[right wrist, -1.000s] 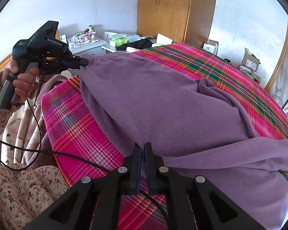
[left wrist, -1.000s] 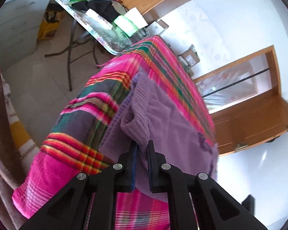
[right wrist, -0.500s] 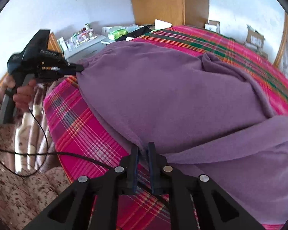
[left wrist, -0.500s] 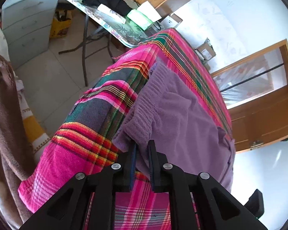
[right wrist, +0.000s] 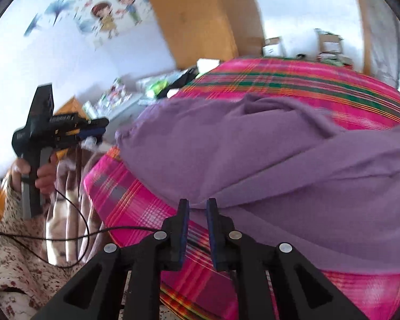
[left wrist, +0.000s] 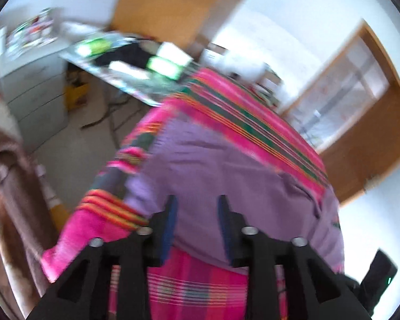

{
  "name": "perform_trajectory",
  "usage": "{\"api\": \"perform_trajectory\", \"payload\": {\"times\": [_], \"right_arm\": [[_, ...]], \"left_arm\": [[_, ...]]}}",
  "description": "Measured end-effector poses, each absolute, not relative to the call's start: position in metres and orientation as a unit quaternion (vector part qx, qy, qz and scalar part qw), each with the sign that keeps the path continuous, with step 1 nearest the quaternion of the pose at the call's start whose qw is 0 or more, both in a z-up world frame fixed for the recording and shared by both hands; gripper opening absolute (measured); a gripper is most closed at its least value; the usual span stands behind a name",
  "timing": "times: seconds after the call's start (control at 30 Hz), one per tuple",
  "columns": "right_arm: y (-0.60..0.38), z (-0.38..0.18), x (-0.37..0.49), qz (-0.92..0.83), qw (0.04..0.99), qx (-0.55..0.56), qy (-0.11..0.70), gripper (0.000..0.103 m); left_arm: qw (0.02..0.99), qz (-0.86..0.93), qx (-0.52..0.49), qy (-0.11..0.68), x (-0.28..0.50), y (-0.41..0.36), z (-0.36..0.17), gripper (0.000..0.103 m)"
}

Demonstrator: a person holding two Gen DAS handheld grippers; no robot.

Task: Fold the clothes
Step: 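Open both grippers and release the fleece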

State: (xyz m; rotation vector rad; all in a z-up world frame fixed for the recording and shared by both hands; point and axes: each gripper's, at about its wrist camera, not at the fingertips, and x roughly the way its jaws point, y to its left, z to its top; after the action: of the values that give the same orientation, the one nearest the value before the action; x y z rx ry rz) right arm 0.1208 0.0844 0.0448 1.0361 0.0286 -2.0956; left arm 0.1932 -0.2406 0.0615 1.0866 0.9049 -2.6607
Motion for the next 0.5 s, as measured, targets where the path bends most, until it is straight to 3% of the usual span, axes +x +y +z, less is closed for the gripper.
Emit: {"api": "perform_trajectory", "payload": {"times": [0.27, 0.5], "right_arm": [[0.195, 0.081, 0.130, -0.893, 0.248, 0.374, -0.024, 0.014], [0.292, 0.136, 0.152, -0.922, 0.067, 0.378, 0.053, 0.014]], "left_arm": [[-0.062, -0.881, 0.405, 0.237, 0.140, -0.157, 0.064, 0.037], [-0.129, -0.872, 0.434, 0.188, 0.105, -0.091, 0.059, 0.037]]}}
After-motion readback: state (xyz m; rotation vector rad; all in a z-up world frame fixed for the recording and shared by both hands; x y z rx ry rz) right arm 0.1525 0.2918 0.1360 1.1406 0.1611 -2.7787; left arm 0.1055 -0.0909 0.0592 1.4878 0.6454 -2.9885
